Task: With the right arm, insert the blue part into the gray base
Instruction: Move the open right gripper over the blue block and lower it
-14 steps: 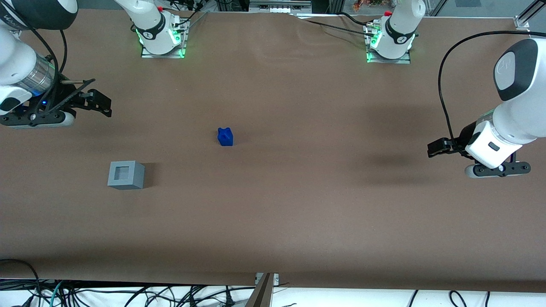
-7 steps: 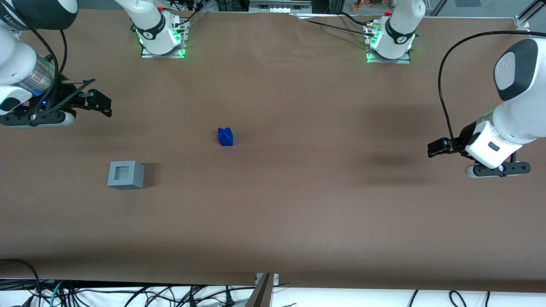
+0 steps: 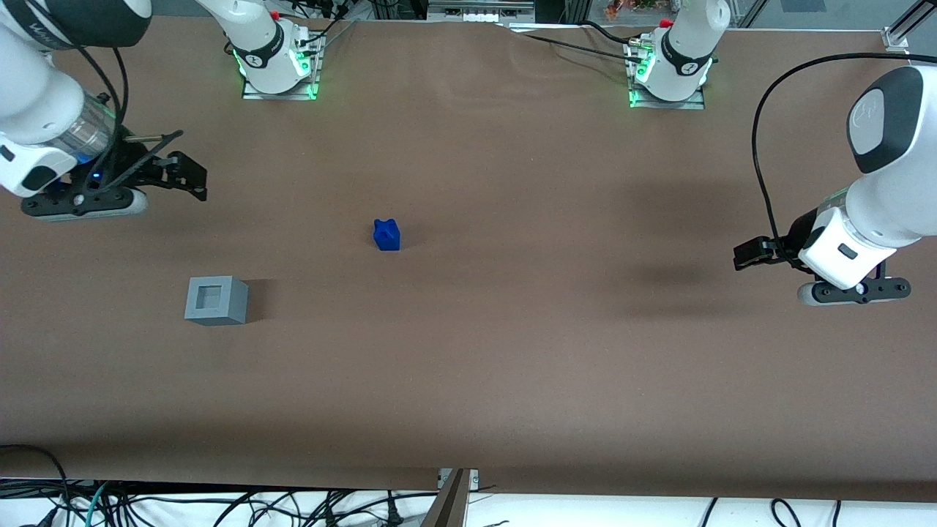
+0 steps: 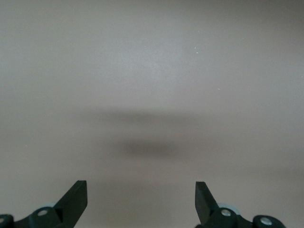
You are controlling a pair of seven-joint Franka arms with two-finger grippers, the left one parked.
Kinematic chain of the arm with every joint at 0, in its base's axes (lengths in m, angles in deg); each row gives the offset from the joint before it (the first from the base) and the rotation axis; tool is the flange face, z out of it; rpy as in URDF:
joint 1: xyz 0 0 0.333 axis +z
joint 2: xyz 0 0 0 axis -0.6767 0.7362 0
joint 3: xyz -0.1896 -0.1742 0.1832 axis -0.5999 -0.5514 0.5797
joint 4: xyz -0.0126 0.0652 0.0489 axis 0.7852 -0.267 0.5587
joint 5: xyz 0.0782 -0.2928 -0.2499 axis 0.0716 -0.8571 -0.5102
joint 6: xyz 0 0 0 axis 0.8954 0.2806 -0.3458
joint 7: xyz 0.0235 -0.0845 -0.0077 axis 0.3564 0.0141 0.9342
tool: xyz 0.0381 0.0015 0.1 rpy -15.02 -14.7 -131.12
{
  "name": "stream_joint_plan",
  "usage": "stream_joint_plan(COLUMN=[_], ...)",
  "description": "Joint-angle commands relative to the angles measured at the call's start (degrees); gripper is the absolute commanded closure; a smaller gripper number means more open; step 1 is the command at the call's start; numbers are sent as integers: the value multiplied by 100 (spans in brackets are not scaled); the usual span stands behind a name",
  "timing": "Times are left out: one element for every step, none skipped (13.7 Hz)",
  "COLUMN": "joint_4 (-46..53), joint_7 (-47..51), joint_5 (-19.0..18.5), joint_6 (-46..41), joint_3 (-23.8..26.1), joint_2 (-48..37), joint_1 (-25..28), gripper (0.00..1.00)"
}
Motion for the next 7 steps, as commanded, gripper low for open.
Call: stream_joint_plan(joint_4=[6, -3, -38, -55, -56, -125, -282], joint_7=[138, 182, 434, 768, 988, 1208, 1576], joint_5=[41, 41, 41, 41, 33, 24, 24], joint_6=[45, 54, 141, 221, 335, 501, 764], joint_3=[102, 111, 111, 111, 111, 111, 111], joint_2=[253, 376, 525, 701, 859, 913, 975], joint_1=[225, 348, 471, 550, 682, 883, 1042], gripper=[1, 1, 1, 1, 1, 1, 1])
